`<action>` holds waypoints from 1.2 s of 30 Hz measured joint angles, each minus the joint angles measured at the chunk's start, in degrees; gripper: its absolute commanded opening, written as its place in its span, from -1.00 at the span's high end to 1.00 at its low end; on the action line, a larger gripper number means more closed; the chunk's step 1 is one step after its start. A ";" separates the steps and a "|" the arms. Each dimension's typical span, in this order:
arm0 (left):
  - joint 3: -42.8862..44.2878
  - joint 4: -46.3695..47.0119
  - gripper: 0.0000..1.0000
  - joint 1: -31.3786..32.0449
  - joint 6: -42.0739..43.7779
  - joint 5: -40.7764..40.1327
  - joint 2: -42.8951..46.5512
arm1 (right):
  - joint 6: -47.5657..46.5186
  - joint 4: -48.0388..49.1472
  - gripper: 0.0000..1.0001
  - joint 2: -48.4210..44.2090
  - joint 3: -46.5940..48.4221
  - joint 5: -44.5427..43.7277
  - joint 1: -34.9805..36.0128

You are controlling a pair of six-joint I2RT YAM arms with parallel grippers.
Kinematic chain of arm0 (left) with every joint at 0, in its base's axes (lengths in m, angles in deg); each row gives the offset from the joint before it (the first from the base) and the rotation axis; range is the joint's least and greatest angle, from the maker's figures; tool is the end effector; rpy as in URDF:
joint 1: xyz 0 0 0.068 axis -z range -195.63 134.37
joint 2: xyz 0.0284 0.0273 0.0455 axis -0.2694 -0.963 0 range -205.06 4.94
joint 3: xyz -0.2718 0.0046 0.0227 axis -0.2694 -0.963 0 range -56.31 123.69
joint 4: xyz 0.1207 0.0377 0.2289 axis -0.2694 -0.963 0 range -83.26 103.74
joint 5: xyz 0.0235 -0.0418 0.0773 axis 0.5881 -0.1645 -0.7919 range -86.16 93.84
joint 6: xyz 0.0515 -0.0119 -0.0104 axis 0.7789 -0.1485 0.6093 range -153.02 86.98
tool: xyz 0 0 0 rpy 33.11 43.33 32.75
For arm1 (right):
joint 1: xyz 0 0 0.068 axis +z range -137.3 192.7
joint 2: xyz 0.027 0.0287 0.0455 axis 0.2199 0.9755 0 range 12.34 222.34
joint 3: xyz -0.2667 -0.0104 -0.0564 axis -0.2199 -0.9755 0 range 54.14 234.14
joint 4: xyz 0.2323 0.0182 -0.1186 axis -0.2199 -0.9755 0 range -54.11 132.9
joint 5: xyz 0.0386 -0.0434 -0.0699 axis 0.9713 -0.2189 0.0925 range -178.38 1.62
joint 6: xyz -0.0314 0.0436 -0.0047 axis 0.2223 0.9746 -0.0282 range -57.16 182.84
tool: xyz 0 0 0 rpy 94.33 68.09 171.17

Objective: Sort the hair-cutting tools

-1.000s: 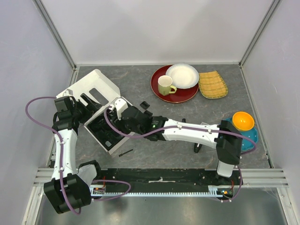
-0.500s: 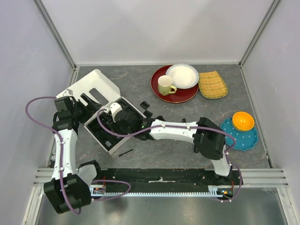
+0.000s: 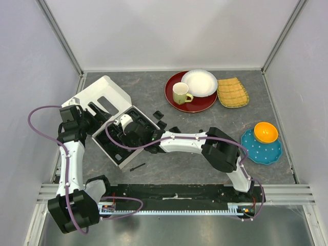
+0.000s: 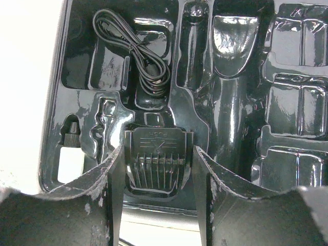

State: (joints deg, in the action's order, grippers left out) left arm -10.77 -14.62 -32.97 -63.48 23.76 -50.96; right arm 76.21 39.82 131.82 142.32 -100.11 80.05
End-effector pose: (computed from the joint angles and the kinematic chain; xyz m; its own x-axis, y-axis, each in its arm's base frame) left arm 0.2018 0.0504 0.2799 -0.5013 -0.6557 -0.5646 -0.3253 0.7474 -0.5792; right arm 0.1915 0.4406 0.2058 -0.4055 -0.3839 -0.8296 -0.7659 0.6380 0.0792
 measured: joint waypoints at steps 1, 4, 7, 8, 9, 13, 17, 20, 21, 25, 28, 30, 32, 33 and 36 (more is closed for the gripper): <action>0.00 0.00 -0.81 0.00 0.00 0.00 0.00 | 0.00 0.04 0.20 0.13 0.00 -0.02 0.00; 0.00 0.02 -0.81 0.00 0.00 0.04 0.00 | 0.02 0.09 0.20 0.26 0.00 -0.22 0.00; 0.00 0.02 -0.81 0.00 0.00 0.09 0.00 | 0.17 0.11 0.20 0.28 0.00 -0.26 0.00; 0.00 0.02 -0.81 0.00 0.00 0.09 0.00 | 0.22 0.13 0.20 0.28 -0.02 -0.24 0.02; 0.00 0.02 -0.81 0.00 0.00 0.09 0.00 | 0.24 0.15 0.20 0.28 -0.02 -0.26 0.02; 0.00 0.02 -0.81 0.00 0.00 0.11 0.00 | 0.37 0.57 0.20 0.42 -0.22 -0.61 0.02; 0.00 0.02 -0.81 0.00 0.00 0.11 0.00 | 0.35 1.05 0.20 0.66 -0.57 -0.90 0.04; 0.00 0.02 -0.81 0.00 0.02 0.11 0.00 | 0.35 1.40 0.15 0.66 -0.63 -1.16 0.11; 0.00 0.02 -0.82 0.00 0.00 0.11 0.00 | 0.33 1.40 0.11 0.66 -0.63 -1.27 0.17; 0.00 0.02 -0.81 0.00 0.02 0.11 0.00 | 0.37 1.79 0.07 0.81 -0.63 -1.25 0.44; 0.00 0.04 -0.82 0.00 0.02 0.11 0.00 | 0.48 1.73 0.08 1.42 -0.63 -0.98 0.68; 0.00 0.04 -0.81 0.00 0.02 0.11 0.00 | 0.50 1.70 0.06 1.73 -0.72 -1.05 0.83; 0.00 0.04 -0.82 0.00 0.02 0.11 0.00 | 0.55 1.75 0.03 1.73 -0.72 -1.22 1.14; 0.00 0.04 -0.82 0.00 0.02 0.11 0.00 | 0.57 1.73 0.01 1.73 -0.72 -1.33 1.18; 0.00 0.04 -0.81 0.00 0.02 0.11 0.00 | 0.61 1.66 -0.14 1.73 -0.74 -2.25 1.42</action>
State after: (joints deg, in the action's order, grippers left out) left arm -10.77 -14.58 -32.97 -63.46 23.87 -50.96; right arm 76.82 41.49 133.55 141.58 -102.36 81.47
